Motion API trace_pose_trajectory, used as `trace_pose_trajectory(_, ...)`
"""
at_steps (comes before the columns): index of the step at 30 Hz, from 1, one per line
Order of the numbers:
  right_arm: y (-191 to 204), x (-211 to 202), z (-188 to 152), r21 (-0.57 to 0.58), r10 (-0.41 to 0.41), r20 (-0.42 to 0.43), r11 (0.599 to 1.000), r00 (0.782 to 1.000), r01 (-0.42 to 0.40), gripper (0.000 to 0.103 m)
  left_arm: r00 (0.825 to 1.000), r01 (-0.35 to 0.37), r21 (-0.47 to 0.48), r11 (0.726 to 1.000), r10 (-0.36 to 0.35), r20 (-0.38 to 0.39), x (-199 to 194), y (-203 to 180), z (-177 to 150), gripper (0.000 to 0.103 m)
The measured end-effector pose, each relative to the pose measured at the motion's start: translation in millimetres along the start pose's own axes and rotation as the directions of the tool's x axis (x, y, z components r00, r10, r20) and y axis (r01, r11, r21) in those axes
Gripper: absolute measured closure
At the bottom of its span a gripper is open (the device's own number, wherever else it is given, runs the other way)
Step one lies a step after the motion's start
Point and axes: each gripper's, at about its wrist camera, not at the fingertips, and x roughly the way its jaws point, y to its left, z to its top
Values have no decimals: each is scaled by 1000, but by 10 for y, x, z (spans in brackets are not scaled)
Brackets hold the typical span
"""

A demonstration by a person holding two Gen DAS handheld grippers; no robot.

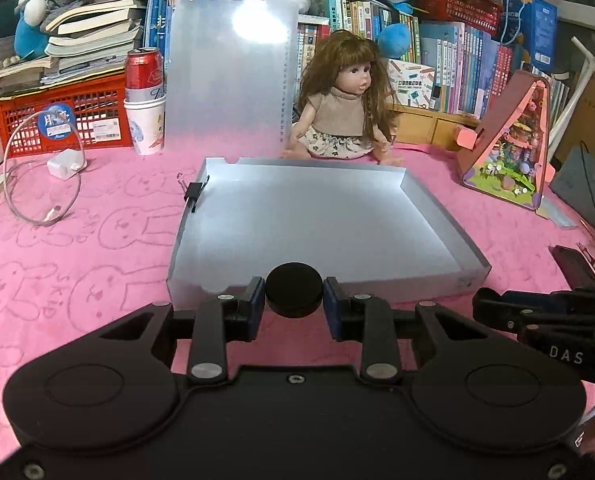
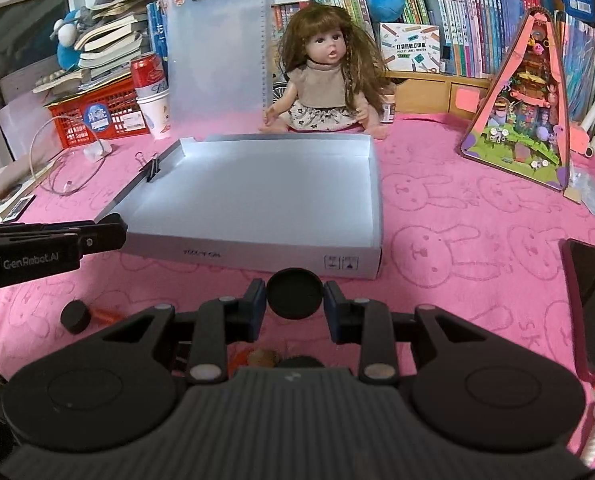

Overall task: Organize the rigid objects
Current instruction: 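Carry the held black pucks with both tools over the white tray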

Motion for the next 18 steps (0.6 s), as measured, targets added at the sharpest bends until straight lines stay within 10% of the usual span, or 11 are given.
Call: trace_pose_trajectory(18,-130,552,467,57,17,-38,998,999,-15,67,998,-37,-12,999,36,-52,637,21,403,74)
